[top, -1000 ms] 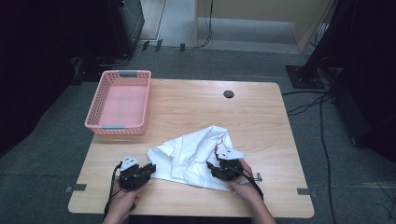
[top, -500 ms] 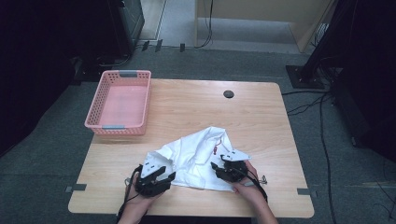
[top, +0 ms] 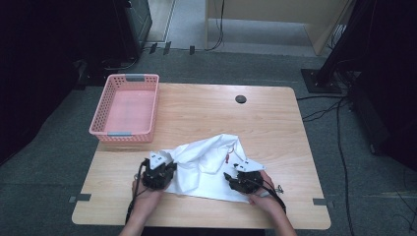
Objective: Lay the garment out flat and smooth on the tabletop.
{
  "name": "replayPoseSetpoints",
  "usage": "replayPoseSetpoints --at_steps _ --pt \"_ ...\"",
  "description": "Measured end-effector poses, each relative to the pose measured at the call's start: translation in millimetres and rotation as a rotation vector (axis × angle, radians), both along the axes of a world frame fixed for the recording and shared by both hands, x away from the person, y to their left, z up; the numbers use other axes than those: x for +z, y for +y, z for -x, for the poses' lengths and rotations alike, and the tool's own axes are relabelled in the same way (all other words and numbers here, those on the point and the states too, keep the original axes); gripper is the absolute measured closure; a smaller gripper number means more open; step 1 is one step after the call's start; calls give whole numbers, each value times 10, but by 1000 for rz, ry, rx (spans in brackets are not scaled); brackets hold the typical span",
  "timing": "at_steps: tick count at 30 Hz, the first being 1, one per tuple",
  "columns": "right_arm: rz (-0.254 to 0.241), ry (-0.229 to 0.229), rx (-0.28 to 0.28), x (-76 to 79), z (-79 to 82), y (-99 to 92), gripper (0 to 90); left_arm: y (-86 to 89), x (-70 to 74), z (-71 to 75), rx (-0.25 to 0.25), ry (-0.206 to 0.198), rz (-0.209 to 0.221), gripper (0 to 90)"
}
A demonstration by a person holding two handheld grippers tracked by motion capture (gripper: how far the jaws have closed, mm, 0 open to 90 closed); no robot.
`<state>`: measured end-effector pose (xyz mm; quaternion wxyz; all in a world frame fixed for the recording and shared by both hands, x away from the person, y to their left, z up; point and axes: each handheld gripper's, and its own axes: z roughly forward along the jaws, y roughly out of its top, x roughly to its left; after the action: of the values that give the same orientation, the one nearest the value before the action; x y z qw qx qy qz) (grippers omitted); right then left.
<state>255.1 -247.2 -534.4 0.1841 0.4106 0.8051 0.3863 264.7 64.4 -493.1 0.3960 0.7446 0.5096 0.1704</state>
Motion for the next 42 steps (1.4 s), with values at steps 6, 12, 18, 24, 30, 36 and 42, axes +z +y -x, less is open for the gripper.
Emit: replayPoseSetpoints --at_steps 6,12,18,24,30,36,42 --pt "0 -2 61 -1 24 -146 474 279 145 -271 51 -5 48 868" --pt "48 -4 83 48 51 -131 544 352 173 -403 41 -4 70 863" --pt "31 -54 173 217 36 272 599 363 121 -458 49 23 98 861" --pt "106 -20 220 85 -93 566 731 389 116 -450 43 31 96 862" --pt "62 7 186 126 -110 420 900 481 64 -471 56 45 71 865" --pt "-117 -22 86 329 -151 52 900 549 -12 -511 84 53 35 866" --pt "-127 -32 -20 296 -157 -120 900 614 -16 -492 140 50 37 561"
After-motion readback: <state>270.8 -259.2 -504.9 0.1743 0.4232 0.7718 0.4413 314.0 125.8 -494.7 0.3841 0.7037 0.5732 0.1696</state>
